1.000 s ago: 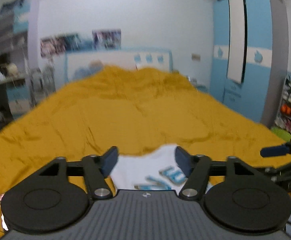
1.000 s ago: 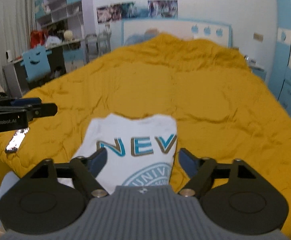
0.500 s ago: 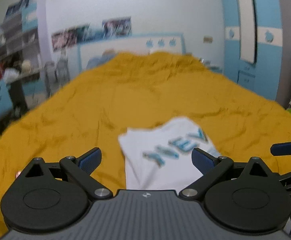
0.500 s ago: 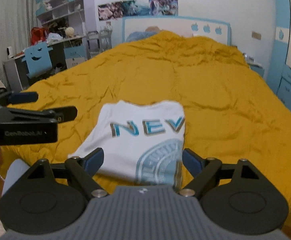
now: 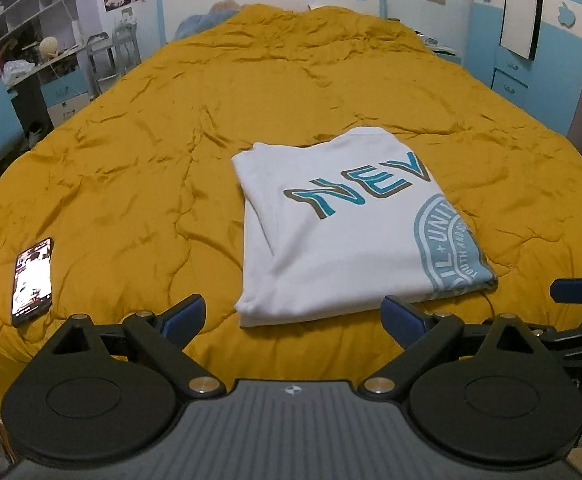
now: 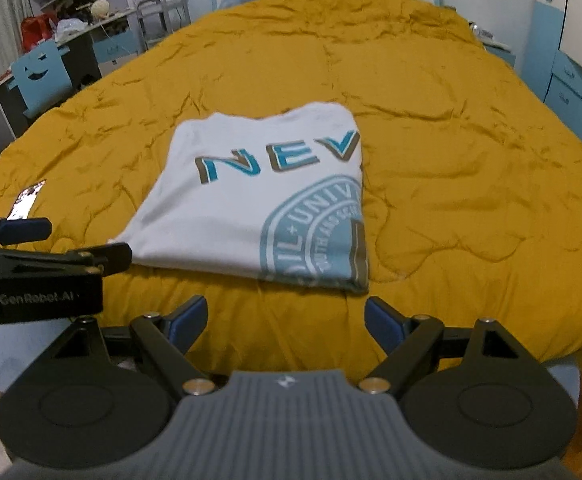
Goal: Fold small clothes
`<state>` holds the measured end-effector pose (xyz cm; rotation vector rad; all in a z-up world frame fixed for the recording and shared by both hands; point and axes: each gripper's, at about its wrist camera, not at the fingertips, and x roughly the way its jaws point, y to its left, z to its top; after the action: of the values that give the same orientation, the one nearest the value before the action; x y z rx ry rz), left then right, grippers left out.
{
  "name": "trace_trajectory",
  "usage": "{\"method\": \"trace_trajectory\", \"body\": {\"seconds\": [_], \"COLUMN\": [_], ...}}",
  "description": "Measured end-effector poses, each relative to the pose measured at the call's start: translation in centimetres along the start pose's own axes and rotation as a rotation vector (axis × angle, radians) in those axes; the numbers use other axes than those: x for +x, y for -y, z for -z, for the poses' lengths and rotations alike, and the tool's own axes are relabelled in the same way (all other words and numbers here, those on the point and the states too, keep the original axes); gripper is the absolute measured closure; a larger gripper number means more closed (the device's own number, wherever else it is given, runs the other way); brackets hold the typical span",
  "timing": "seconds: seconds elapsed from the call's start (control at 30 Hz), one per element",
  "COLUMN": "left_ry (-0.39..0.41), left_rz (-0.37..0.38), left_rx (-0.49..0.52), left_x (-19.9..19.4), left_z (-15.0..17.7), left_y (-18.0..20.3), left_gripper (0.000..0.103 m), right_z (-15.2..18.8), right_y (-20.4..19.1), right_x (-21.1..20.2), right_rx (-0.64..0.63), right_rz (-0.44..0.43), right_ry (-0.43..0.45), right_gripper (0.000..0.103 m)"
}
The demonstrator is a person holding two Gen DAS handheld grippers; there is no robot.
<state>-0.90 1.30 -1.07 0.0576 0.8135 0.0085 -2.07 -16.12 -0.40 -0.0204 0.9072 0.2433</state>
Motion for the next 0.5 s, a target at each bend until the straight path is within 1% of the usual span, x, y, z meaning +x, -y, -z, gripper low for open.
{"method": "trace_trajectory", "body": {"seconds": [0.1,0.5], "left_ry": [-0.001,0.011], "left_rz": [-0.002,-0.005], "left_rx": [0.001,0.010], "left_x": [-0.16,-0.17], "left_z": [-0.02,-0.22], "left_y": [0.18,0.40], "left_gripper": [0.000,0.000], "right_z": [0.00,-0.15], "right_y": [0.04,0.08], "right_x": [0.26,0.01], "right_rx": [0.004,0.007], "right_rz": [0.000,0.005], "right_ry": [-0.009,0.010], "right_gripper": [0.022,0.022]}}
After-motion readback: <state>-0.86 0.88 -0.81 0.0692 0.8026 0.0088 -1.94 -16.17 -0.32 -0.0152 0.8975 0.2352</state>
